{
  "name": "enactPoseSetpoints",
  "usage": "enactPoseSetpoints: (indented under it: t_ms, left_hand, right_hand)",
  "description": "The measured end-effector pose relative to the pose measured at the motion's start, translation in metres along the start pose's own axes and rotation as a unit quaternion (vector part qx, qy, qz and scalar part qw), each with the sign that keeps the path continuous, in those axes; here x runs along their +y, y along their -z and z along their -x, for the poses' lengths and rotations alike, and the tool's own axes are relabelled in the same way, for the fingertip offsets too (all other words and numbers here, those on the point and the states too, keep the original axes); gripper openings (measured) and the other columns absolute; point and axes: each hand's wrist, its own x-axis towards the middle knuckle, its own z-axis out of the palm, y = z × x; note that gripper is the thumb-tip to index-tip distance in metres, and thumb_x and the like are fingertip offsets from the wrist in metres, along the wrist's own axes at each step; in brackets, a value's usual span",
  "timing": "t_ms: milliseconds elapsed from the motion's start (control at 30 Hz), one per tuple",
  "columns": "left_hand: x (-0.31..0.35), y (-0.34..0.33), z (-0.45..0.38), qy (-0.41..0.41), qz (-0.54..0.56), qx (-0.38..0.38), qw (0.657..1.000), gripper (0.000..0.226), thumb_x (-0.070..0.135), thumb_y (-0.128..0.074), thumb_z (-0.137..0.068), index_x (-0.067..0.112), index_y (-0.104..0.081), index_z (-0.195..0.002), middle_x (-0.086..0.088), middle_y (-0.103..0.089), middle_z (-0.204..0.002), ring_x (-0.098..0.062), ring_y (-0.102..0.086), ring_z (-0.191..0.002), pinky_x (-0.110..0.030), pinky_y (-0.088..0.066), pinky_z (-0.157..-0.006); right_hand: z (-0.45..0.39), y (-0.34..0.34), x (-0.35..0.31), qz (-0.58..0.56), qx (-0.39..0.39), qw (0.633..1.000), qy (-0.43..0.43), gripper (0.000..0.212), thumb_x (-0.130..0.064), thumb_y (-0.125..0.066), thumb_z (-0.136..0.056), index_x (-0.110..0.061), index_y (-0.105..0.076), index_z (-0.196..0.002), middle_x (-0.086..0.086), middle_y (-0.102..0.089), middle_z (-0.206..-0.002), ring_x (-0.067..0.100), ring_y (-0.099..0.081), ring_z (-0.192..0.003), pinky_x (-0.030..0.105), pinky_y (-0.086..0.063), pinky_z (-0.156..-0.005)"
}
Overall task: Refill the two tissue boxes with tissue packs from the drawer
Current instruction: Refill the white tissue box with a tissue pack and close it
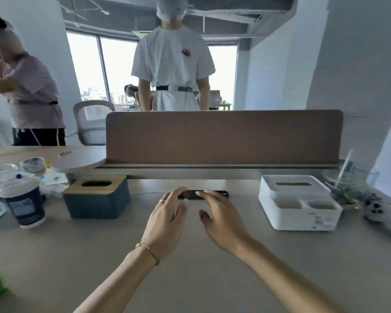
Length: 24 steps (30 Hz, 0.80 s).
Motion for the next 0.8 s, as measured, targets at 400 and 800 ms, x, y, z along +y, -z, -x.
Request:
enactPoseSetpoints:
  t_ms: [400, 800]
  left_hand:
    - [0.102, -0.194, -0.053, -0.071, -0.029, -0.126, 0.989, 0.059, 0.047, -0.058, -0.091, 0.035, -0.038, -0.146, 0.002, -0.032, -0.157, -0.022, -0.024, -0.147, -0.027, -0.033, -0.107]
    - [0.107, -0.271, -0.097, -0.093, -0.161, -0.198, 0.962, 0.11, 0.078, -0.068, -0.067, 0.034, -0.022, -0.157, 0.011, -0.018, -0.165, -0.015, 0.013, -0.155, -0.038, -0.034, -0.116]
  right_hand:
    - [0.051, 0.159, 0.184, 0.108, 0.099, 0.972, -0.186, 0.05, -0.031, -0.057, -0.093, -0.022, -0.049, -0.142, -0.001, -0.049, -0.145, 0.024, -0.044, -0.135, 0.038, -0.039, -0.11]
    - [0.013, 0.157, 0.251, 0.168, -0.016, 0.968, -0.184, 0.057, -0.045, -0.045, -0.094, -0.032, -0.03, -0.147, -0.005, -0.024, -0.158, 0.028, -0.023, -0.145, 0.049, -0.045, -0.102]
